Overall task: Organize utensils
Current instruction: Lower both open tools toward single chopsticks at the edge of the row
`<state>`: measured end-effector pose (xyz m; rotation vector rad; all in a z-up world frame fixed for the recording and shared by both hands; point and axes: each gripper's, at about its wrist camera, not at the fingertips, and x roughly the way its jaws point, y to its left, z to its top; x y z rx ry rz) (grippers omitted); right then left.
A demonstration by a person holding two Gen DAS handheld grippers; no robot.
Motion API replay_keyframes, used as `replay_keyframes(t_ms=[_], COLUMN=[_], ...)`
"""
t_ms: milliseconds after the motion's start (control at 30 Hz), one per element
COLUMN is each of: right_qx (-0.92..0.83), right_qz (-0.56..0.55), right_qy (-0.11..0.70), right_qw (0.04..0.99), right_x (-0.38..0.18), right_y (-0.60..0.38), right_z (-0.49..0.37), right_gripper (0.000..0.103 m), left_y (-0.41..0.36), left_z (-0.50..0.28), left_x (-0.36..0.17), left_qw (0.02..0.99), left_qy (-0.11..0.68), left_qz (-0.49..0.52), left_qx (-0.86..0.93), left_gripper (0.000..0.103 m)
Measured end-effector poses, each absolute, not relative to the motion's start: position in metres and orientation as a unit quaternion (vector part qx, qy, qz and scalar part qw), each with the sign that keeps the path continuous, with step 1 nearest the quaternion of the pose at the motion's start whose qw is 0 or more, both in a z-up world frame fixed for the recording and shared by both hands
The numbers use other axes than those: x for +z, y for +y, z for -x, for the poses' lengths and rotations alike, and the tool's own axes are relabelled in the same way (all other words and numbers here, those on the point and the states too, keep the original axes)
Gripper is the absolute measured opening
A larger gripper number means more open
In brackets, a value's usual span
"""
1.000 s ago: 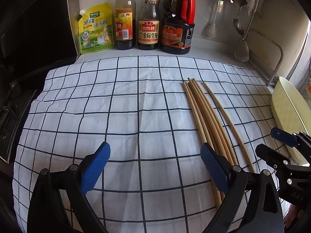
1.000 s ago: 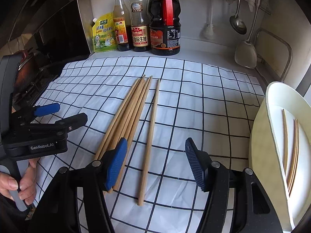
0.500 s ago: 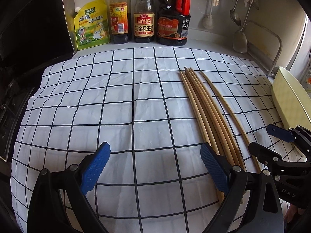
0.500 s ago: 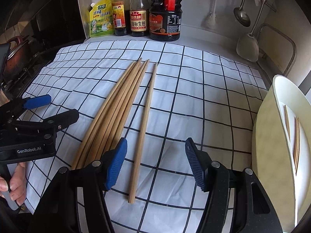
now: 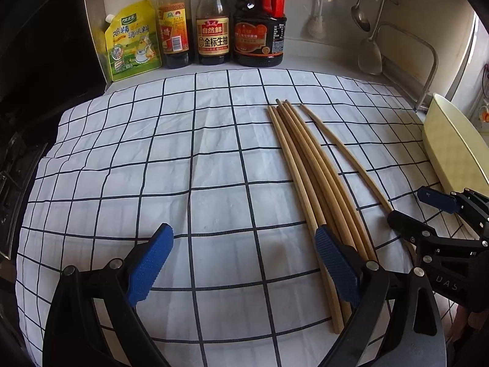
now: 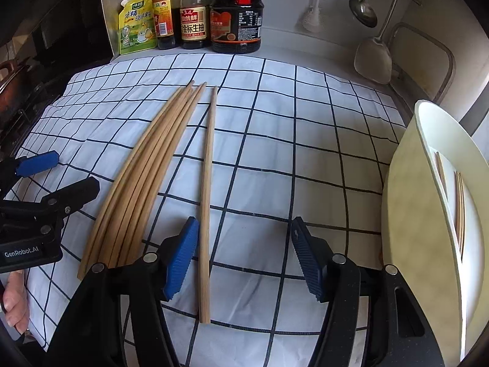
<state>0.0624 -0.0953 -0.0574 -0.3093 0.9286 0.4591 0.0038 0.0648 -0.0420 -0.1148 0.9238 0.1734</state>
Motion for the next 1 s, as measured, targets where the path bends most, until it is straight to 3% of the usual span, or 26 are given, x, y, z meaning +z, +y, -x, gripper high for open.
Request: replay_keyframes(t_ms=[567, 1000], right_qx=[0.222, 0.224], right_qz=[0.138, 0.130], right_qy=[0.447, 0.446], right_qw=[0.856, 0.857], right_x=[-0.058, -0.055], right_y=[-0.098, -0.101], right_z=[-0.066, -0.065], right_gripper=[0.060, 0.060], left_y=[0.065, 0.059], left_z=[-0.014, -0.014], left_x=[-0.050, -0.048], left_qw=[0.875, 0.877], left_qy=[0.471, 0.469], left_qz=[0.020, 0.048], left_qx=[0.111, 0.096], left_gripper=[0.095, 0.095])
